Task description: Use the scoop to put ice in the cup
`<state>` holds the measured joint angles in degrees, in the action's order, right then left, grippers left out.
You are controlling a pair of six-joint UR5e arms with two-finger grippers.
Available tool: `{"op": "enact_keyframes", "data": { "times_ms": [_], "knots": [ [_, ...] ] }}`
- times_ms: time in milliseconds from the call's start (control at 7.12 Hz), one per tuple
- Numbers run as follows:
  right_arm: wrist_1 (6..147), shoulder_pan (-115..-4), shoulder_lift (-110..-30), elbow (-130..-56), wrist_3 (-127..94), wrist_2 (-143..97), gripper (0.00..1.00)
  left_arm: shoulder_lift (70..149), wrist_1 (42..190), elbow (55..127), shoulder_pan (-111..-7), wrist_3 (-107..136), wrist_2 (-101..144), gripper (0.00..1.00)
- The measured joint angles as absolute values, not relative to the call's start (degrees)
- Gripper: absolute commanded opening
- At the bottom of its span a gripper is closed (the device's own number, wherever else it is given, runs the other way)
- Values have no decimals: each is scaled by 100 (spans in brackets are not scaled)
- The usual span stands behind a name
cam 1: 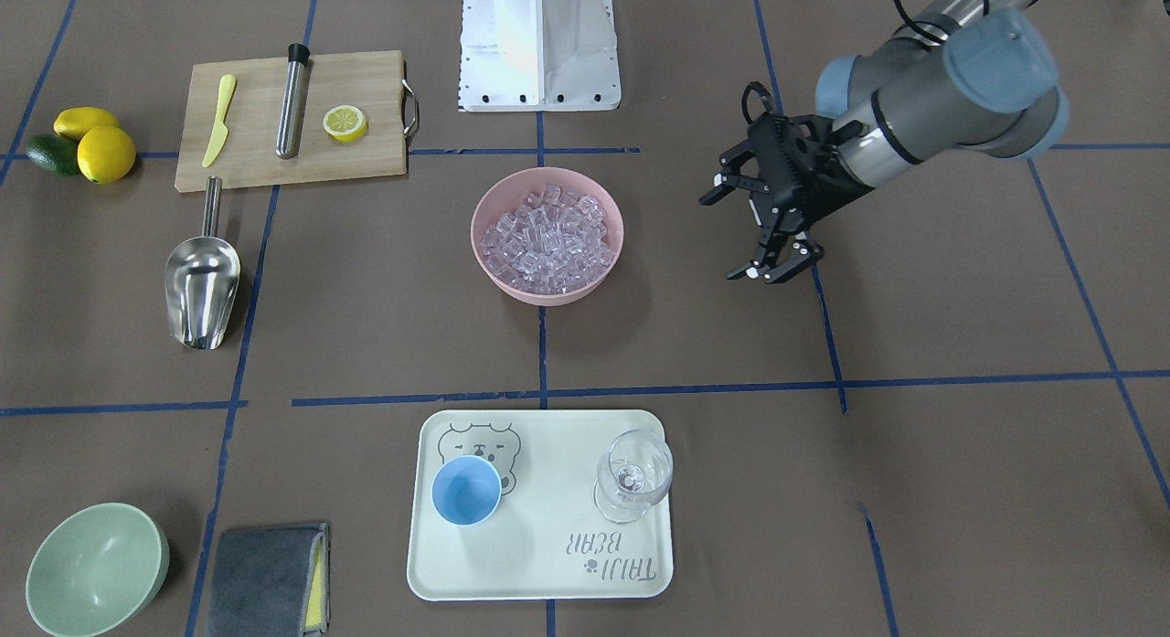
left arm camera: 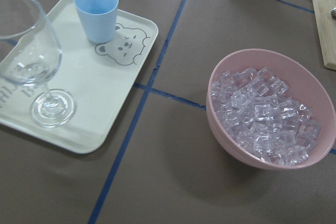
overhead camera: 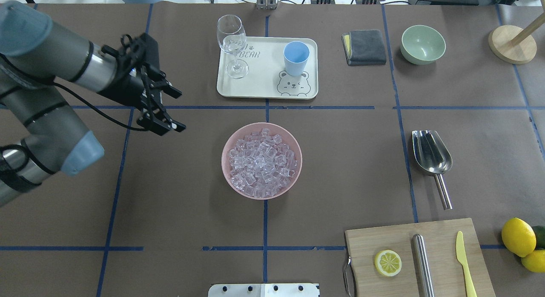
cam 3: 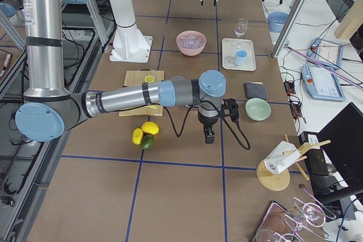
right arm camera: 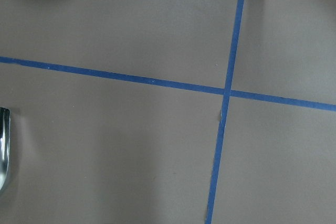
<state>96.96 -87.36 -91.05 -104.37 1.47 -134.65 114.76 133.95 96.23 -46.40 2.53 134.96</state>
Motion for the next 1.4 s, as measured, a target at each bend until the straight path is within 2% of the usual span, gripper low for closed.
{"op": "enact_keyframes", "data": {
  "times_ms": [140,561,842,1404],
  "knots": [
    [9695,-8737,-9106,-10436,149,-13465,100,11474,13862,9455,-4234,264,13111,100],
    [9702,-8736,-9105,-10433,149,-13465,100,11439,15817,8318,-3559,188,12334,100],
    [9703,-8736,-9105,-10433,144,-13467,100,11482,16134,7934,-3392,-144,12273,100],
    [9703,-8671,-9105,-10468,76,-13476,100,11594,16422,7713,-3169,-225,12014,100]
  ]
}}
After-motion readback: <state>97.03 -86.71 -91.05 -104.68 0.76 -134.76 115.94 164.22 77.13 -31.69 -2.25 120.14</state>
